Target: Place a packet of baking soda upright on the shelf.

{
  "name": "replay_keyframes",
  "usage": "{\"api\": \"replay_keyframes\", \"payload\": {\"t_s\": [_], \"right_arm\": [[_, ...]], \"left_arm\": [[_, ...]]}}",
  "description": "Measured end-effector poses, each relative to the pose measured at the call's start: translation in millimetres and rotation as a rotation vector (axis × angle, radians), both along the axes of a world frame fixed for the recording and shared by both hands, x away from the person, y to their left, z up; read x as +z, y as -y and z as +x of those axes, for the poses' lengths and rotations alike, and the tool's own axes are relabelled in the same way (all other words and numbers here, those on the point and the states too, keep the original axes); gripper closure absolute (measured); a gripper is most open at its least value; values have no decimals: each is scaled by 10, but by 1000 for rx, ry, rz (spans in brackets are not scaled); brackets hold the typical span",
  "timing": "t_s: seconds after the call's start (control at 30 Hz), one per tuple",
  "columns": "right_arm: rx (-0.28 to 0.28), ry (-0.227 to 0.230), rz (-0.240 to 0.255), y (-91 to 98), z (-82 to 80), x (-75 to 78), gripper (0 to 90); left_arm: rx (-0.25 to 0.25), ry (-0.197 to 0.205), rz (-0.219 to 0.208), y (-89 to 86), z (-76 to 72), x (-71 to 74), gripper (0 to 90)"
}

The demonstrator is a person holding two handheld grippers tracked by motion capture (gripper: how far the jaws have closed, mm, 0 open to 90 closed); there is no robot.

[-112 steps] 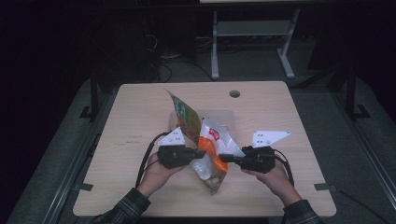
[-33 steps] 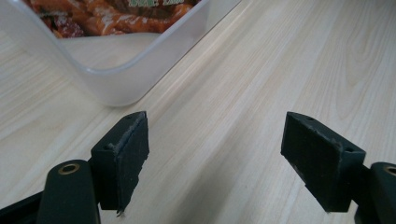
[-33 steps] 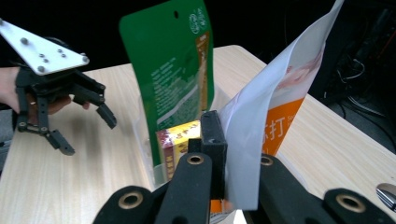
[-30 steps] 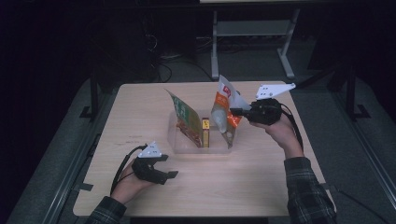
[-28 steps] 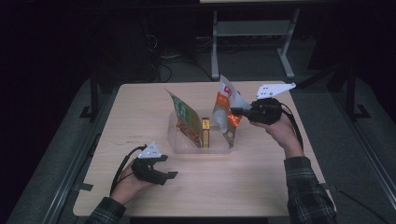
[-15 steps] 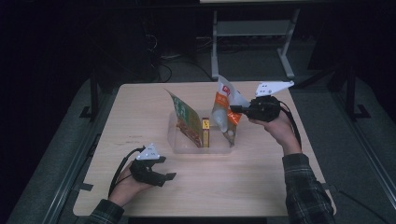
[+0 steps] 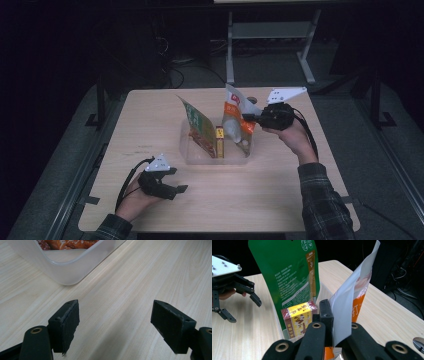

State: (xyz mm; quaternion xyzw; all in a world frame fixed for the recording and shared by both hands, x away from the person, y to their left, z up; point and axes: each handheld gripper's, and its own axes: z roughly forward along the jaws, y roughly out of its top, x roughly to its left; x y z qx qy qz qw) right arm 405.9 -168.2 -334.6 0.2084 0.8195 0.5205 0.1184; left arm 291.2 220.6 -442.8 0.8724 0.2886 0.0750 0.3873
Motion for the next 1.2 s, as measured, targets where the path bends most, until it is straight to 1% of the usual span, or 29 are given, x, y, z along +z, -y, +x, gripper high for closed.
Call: {"api": "replay_keyframes", "payload": {"t_s": [0.13, 0.17, 0.27, 0.33, 0.4, 0.47, 0.57, 0.67, 0.73, 0.77, 0.8, 0.83, 0.87, 0.9, 0.97, 1.0, 1.03, 1.07, 1.1, 1.13, 1.2], "right_arm": [[4, -8, 0, 4, -12, -12, 897], [5, -12, -4, 1, -15, -22, 897], [5, -21, -20, -13, -24, -57, 896], [6, -31, -44, -36, -28, -87, 896], [10, -35, -52, -58, -33, -124, 896], [9, -44, -39, -44, -41, -166, 896], [8, -54, -43, -22, -49, -168, 894], [2, -57, -37, -1, -70, -182, 887], [-11, -55, -37, 12, -83, -187, 873], [-12, -53, -39, 20, -90, -184, 853], [-15, -52, -40, 28, -99, -179, 812], [-20, -57, -41, 34, -112, -172, 764], [-25, -55, -46, 38, -122, -168, 736], [-30, -54, -51, 43, -134, -163, 684], [-51, -63, -55, 56, -158, -159, 576], [-63, -59, -62, 65, -176, -159, 514], [-83, -57, -68, 76, -191, -159, 477], [-101, -70, -66, 93, -201, -157, 453], [-103, -82, -58, 112, -209, -156, 436], [-99, -89, -52, 127, -218, -157, 417], [-114, -94, -56, 139, -238, -161, 391]], "left_arm": [[-12, 1, 15, 3, 7, -3, 216], [-9, -5, 8, 11, 4, -5, 215], [-9, -6, 8, 21, 2, -7, 213], [-6, -8, 1, 28, 0, -10, 213], [-9, -7, 2, 28, 3, -11, 213], [-13, -9, 4, 33, 5, -10, 212], [-24, -10, 15, 39, 12, -8, 211], [-21, -20, 5, 63, 15, -17, 209], [-35, -18, 14, 71, 24, -16, 208], [-35, -20, 13, 79, 24, -19, 207], [-33, -24, 7, 92, 24, -22, 206], [-35, -27, 8, 96, 25, -22, 206], [-39, -24, 12, 98, 30, -23, 206], [-40, -25, 10, 103, 32, -25, 206], [-48, -22, 21, 103, 39, -20, 206], [-53, -19, 24, 102, 44, -19, 205], [-54, -19, 22, 105, 44, -20, 205], [-56, -19, 25, 105, 46, -19, 204], [-57, -19, 25, 106, 47, -17, 205], [-55, -20, 22, 112, 48, -20, 205], [-59, -20, 27, 115, 56, -21, 204]]}}
